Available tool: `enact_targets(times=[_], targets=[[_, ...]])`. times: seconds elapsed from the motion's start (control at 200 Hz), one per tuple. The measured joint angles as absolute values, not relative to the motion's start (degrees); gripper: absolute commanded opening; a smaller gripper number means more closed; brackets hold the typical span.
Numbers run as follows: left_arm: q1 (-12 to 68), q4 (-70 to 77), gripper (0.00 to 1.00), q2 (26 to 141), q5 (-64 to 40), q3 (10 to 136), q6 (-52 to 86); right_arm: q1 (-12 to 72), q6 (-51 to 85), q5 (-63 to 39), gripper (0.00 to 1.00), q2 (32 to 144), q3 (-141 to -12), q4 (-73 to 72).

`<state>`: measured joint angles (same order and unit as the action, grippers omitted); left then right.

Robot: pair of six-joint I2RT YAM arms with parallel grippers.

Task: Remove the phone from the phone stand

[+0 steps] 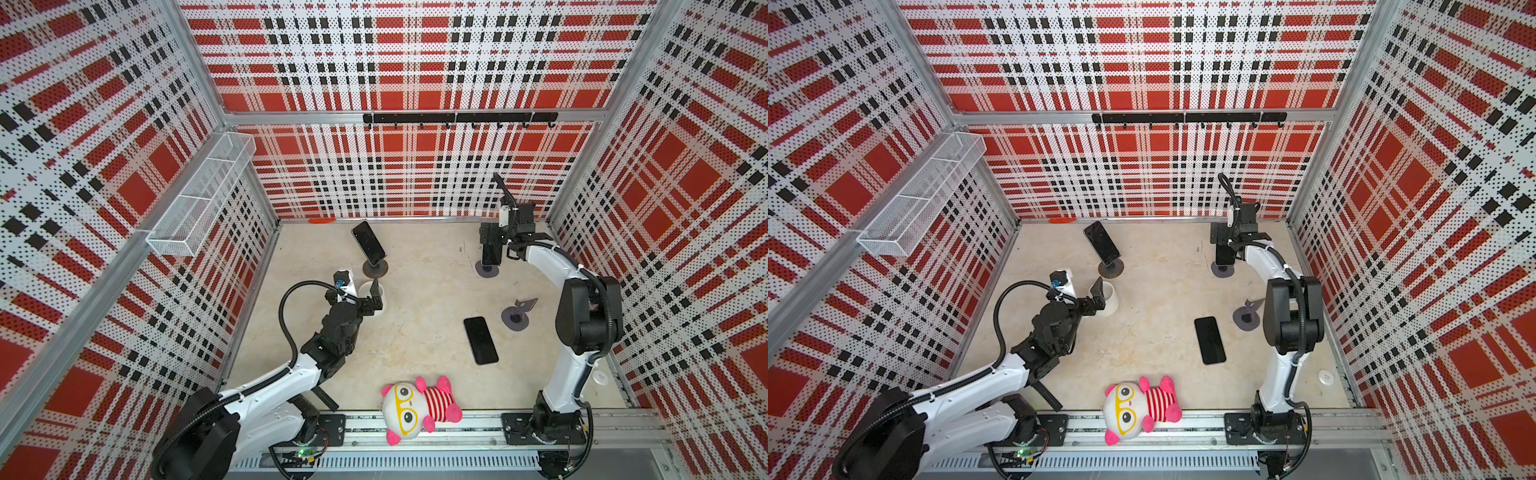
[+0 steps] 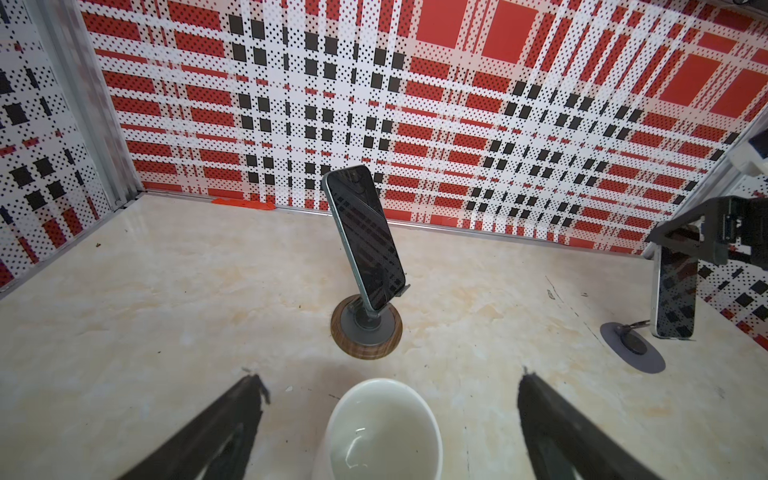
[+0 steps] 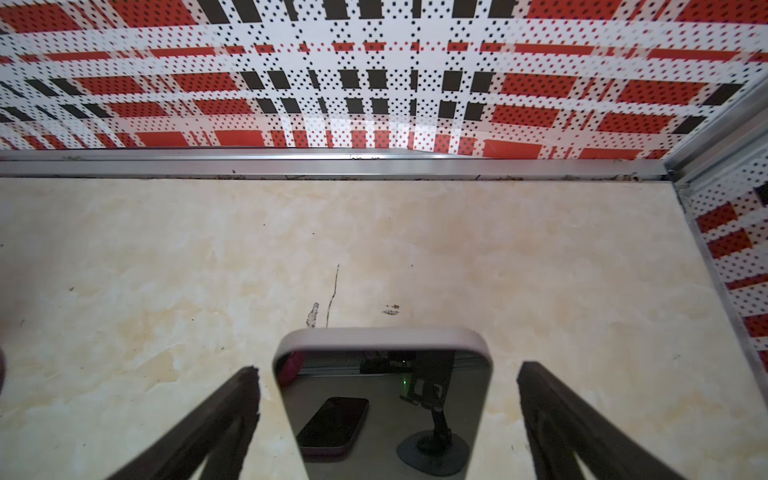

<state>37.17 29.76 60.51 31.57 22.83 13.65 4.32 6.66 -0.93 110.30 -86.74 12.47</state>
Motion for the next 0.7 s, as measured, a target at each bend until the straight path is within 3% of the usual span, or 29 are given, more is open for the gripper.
enact_targets(times=[0.701], targets=[[37.21,28.6,0.98,60.49,32.45,22.83,13.47,4.32,7.97,-2.66,0.82,114.98,-89.36,13.43]])
